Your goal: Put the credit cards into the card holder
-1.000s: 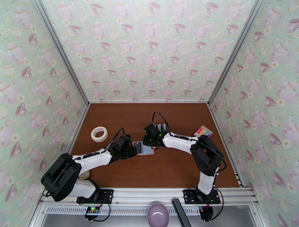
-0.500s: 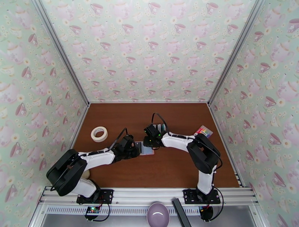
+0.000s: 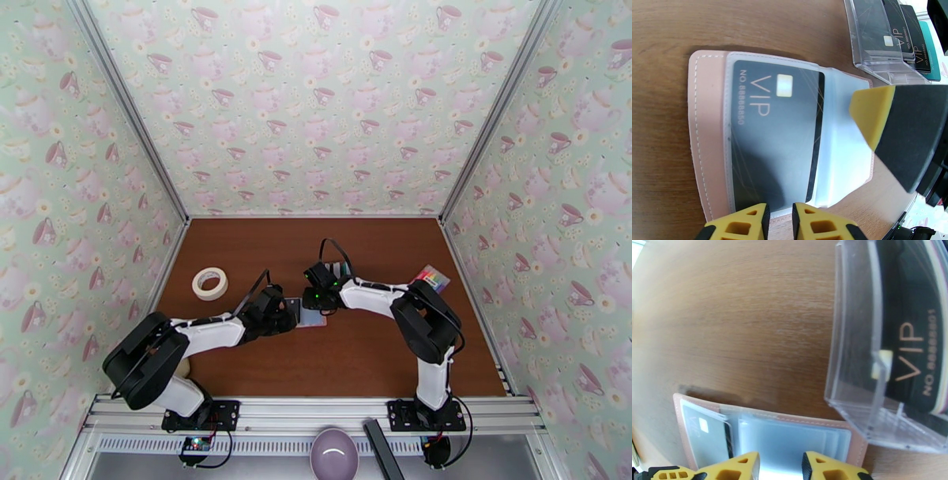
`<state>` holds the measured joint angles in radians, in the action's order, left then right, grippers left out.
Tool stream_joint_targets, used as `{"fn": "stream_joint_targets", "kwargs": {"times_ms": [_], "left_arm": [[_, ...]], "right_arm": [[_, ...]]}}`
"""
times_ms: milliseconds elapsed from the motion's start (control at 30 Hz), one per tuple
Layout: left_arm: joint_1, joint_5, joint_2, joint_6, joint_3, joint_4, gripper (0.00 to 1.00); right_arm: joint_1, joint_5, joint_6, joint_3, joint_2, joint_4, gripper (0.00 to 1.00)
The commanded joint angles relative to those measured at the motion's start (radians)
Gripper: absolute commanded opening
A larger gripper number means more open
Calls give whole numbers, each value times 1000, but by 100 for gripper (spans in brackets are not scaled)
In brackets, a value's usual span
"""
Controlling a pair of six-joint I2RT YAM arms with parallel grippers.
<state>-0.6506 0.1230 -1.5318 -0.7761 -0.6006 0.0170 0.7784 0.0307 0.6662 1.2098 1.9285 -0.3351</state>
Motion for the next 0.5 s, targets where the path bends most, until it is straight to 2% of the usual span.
{"fn": "stream_joint_targets", "kwargs": {"times_ms": [0,100,300,467], "left_arm": [[12,-24,-21,18,15,-26,29],[12,-19,-11,26,14,-20,33],[11,4,2,40,29,18,55],[2,18,-11,52,29,34,61]], "right_arm": [[4,51,12,-2,27,22,34],[6,68,25,-11,26,35,34],[7,115,55,-20,24,68,34],[7,161,89,-26,31,102,34]]}}
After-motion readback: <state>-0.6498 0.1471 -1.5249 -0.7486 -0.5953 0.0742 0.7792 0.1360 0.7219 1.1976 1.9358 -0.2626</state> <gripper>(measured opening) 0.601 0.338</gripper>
